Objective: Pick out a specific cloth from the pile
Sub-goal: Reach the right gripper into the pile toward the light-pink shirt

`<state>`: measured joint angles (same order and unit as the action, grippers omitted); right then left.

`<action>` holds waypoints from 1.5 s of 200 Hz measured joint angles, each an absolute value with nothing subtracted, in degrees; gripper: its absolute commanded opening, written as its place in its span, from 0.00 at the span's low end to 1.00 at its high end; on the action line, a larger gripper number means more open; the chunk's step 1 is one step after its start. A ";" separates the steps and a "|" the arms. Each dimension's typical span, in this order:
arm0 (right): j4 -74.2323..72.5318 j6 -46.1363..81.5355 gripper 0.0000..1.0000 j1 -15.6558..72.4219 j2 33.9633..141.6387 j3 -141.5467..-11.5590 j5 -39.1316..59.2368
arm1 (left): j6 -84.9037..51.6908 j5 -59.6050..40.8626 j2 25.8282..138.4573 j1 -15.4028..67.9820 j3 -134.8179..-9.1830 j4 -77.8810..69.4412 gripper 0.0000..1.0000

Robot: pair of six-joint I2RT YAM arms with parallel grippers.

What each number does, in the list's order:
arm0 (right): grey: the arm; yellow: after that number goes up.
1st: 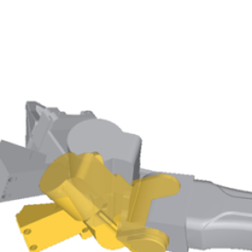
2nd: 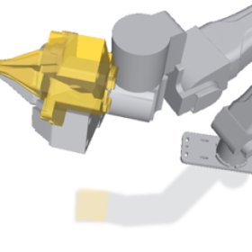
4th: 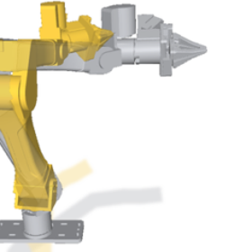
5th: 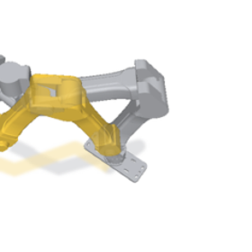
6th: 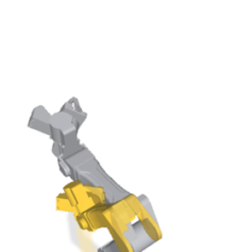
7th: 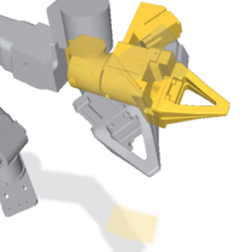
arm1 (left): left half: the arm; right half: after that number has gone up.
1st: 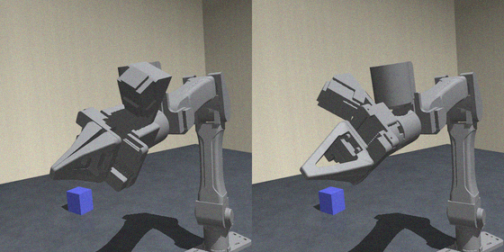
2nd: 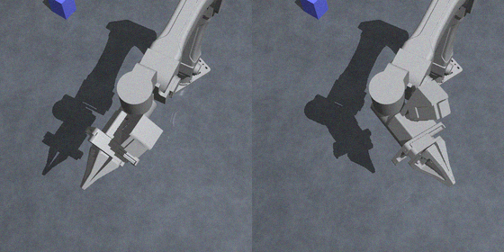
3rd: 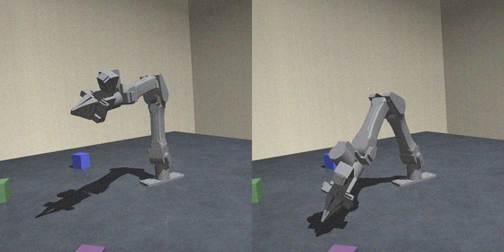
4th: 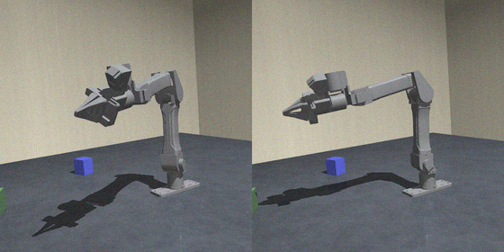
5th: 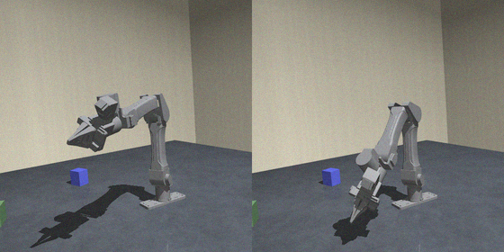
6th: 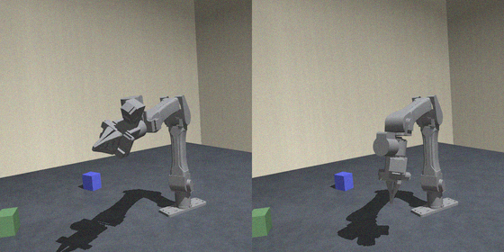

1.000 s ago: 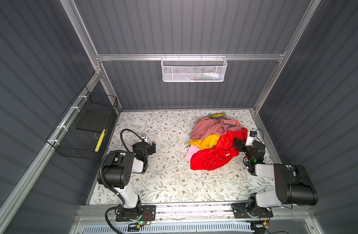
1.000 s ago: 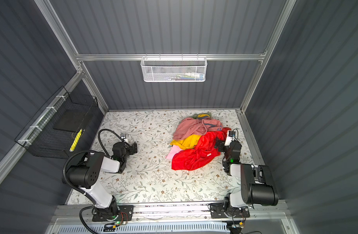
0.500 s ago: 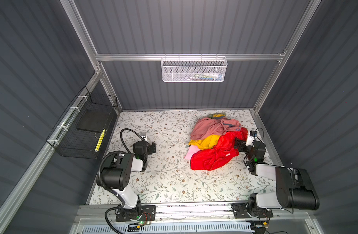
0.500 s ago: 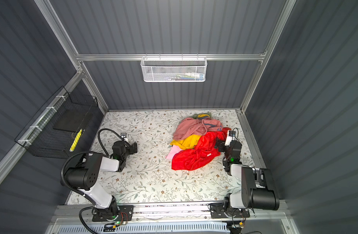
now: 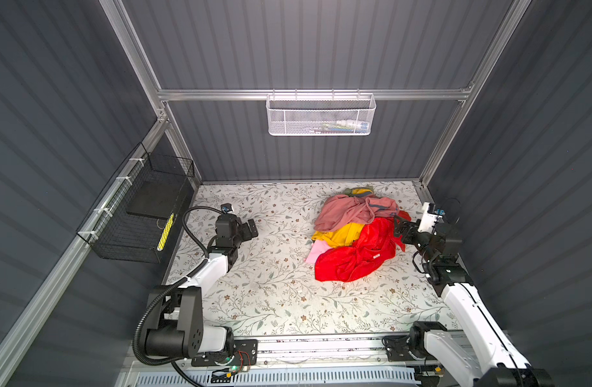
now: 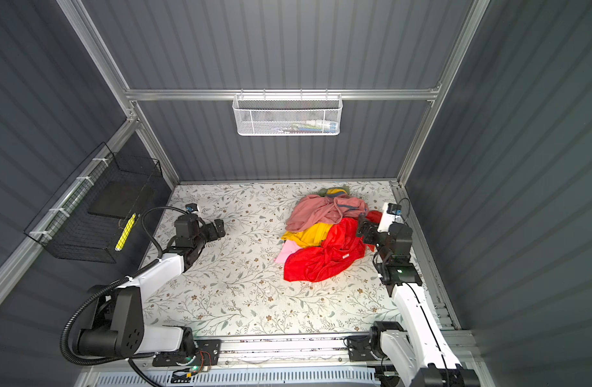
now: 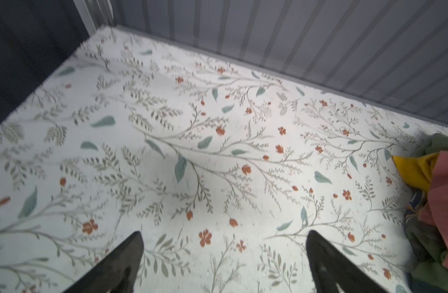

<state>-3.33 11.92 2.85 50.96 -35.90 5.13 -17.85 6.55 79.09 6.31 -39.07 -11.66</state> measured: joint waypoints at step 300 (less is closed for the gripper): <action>34.00 -0.19 0.59 53.52 120.95 -87.26 -21.10 | -30.70 14.44 72.12 6.33 -33.23 -3.51 1.00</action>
